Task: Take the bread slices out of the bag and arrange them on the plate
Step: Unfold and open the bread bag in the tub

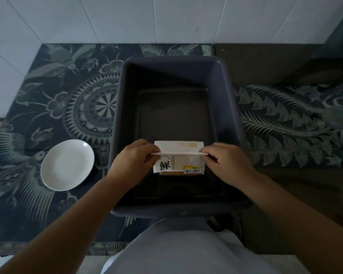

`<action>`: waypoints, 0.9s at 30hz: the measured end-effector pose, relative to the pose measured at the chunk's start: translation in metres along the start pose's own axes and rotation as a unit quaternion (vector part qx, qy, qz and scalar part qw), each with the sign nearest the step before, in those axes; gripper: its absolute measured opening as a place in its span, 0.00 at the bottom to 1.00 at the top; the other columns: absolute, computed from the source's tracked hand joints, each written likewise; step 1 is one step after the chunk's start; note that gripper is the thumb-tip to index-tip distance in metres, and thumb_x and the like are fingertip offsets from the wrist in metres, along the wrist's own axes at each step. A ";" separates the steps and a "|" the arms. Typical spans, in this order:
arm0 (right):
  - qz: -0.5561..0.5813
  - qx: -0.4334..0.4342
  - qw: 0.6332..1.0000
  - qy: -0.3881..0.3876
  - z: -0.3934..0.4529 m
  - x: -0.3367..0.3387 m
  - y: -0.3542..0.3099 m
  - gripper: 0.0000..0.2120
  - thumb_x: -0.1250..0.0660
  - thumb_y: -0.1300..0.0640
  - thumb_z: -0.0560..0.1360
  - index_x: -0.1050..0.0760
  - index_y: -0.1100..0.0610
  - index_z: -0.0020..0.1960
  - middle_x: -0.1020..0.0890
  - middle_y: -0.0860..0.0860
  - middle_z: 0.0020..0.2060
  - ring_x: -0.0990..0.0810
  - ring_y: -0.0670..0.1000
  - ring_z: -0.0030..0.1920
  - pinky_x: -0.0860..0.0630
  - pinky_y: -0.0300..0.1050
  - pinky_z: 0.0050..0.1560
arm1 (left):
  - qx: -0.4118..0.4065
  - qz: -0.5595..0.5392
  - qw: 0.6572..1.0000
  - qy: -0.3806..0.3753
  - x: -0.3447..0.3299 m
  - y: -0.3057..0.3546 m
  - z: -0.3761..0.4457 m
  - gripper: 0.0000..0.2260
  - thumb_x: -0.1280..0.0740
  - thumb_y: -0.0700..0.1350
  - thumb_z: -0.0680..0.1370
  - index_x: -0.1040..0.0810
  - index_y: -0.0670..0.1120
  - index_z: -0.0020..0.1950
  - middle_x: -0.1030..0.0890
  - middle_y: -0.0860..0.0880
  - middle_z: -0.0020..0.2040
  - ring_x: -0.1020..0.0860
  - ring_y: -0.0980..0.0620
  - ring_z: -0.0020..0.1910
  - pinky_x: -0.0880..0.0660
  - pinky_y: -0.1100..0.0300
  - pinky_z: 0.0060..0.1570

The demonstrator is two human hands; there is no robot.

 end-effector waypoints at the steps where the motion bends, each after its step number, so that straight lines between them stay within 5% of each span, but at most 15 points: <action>1: 0.002 -0.004 1.000 -0.001 0.000 -0.001 0.000 0.06 0.29 0.60 0.75 0.15 0.59 0.50 0.15 0.53 0.41 0.16 0.52 0.41 0.19 0.49 0.36 | 0.005 0.000 1.000 -0.002 -0.001 -0.001 0.000 0.06 0.29 0.43 0.77 0.16 0.45 0.52 0.19 0.47 0.48 0.19 0.49 0.43 0.19 0.49 0.41; 7: 0.016 -0.013 1.000 0.006 0.000 0.001 -0.004 0.08 0.29 0.60 0.76 0.16 0.59 0.54 0.14 0.54 0.44 0.16 0.52 0.44 0.18 0.49 0.40 | 0.037 -0.003 0.998 -0.044 -0.003 -0.006 0.001 0.05 0.31 0.46 0.78 0.17 0.50 0.52 0.19 0.51 0.45 0.22 0.54 0.42 0.21 0.54 0.43; 12: 0.010 -0.023 1.000 0.014 -0.010 -0.003 -0.004 0.10 0.29 0.61 0.76 0.16 0.61 0.56 0.15 0.55 0.43 0.16 0.53 0.42 0.19 0.47 0.39 | 0.128 -0.059 0.989 -0.054 -0.007 -0.021 -0.003 0.08 0.34 0.50 0.79 0.16 0.51 0.47 0.18 0.56 0.36 0.22 0.61 0.31 0.28 0.70 0.28; 15: 0.031 -0.040 0.999 0.018 -0.015 -0.007 -0.002 0.13 0.28 0.61 0.75 0.18 0.62 0.59 0.15 0.56 0.44 0.17 0.52 0.42 0.20 0.44 0.41 | 0.165 -0.053 0.984 -0.044 -0.006 -0.028 -0.003 0.06 0.32 0.49 0.78 0.16 0.51 0.47 0.19 0.59 0.37 0.22 0.63 0.35 0.33 0.74 0.30; 20: 0.069 -0.100 0.992 0.042 -0.019 -0.008 0.007 0.12 0.29 0.55 0.76 0.16 0.59 0.57 0.13 0.52 0.46 0.17 0.44 0.43 0.26 0.25 0.41 | 0.192 -0.061 0.978 -0.059 -0.010 -0.035 -0.005 0.02 0.28 0.49 0.75 0.17 0.54 0.46 0.19 0.59 0.39 0.23 0.63 0.39 0.33 0.71 0.34; 27: 0.015 -0.187 0.982 0.009 -0.016 -0.014 0.014 0.10 0.30 0.47 0.74 0.20 0.52 0.50 0.15 0.47 0.41 0.17 0.46 0.37 0.17 0.47 0.36 | 0.193 -0.032 0.979 -0.063 -0.013 -0.032 -0.003 0.03 0.29 0.46 0.75 0.19 0.53 0.48 0.20 0.55 0.40 0.23 0.60 0.39 0.32 0.70 0.32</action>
Point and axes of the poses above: each hand's wrist, its own z-axis towards the middle knuckle, its own x-axis out of the back of the hand, y = z × x, the point moved 10 cm from there along z, towards the middle knuckle
